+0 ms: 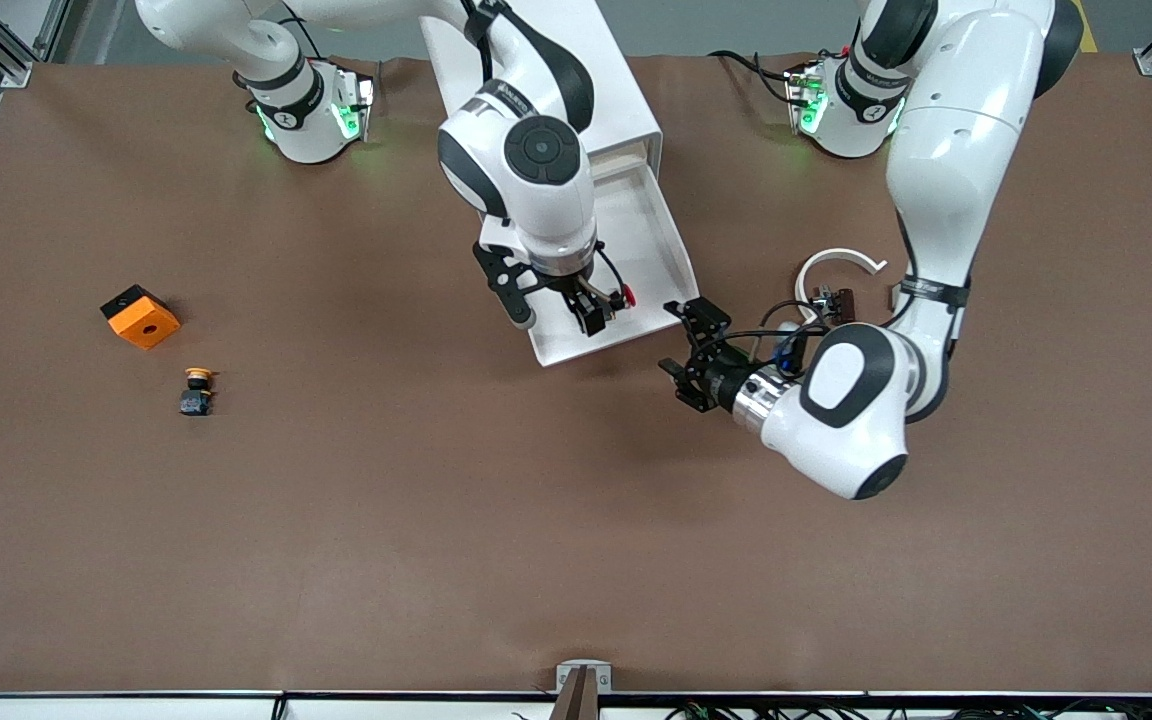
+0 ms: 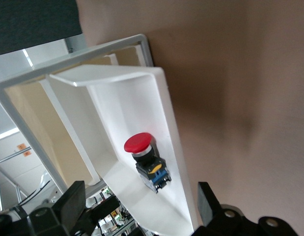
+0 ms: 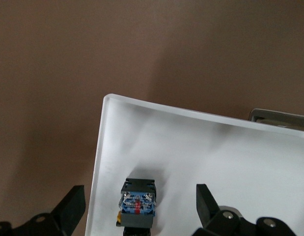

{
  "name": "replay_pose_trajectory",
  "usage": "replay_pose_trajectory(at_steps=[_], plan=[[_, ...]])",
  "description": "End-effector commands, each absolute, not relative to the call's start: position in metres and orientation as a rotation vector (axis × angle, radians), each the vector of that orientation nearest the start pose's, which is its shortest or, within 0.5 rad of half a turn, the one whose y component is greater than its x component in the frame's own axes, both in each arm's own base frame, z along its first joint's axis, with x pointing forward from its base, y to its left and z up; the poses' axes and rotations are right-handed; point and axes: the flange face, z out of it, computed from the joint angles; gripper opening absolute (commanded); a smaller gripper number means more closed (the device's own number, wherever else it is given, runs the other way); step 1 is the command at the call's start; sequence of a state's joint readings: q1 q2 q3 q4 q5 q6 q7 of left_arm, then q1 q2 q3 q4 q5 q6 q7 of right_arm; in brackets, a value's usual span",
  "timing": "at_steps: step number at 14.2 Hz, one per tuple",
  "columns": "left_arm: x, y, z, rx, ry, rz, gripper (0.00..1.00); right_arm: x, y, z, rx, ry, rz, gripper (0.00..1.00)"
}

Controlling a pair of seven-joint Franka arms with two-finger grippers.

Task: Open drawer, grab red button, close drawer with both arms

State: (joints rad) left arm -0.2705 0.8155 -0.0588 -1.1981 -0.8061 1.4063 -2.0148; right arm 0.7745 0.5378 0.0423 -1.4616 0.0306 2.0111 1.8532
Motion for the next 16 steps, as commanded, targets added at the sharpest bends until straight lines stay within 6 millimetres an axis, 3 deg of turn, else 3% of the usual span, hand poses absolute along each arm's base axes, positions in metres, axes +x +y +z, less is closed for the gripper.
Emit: replay_pose_trajectory(at_steps=[1,7,10,12,13,14,16], plan=[[0.643,-0.265,0.329,1.913,2.201,-1.491,1.0,0.495,0.525,0.361,-2.689,1.575,0.053,1.0],[0.643,-0.236,0.355,2.357,1.974,-1.117,1.0,0.487,0.538,0.341,-2.709,1.537,0.056,1.0],[0.639,-0.227,0.396,2.673,1.693,-0.843,1.0,0.478,0.547,0.339,-2.721,1.509,0.055,1.0],[0.639,-0.213,0.417,2.755,1.578,-0.752,1.0,0.477,0.549,0.335,-2.732,1.496,0.056,1.0],[0.64,-0.205,0.434,2.762,1.536,-0.713,1.0,0.476,0.549,0.335,-2.741,1.482,0.057,0.94],[0.64,-0.198,0.446,2.776,1.501,-0.678,1.0,0.475,0.55,0.334,-2.745,1.476,0.057,0.77],[0.641,-0.163,0.472,2.894,1.421,-0.524,1.0,0.474,0.551,0.334,-2.747,1.472,0.057,0.53]])
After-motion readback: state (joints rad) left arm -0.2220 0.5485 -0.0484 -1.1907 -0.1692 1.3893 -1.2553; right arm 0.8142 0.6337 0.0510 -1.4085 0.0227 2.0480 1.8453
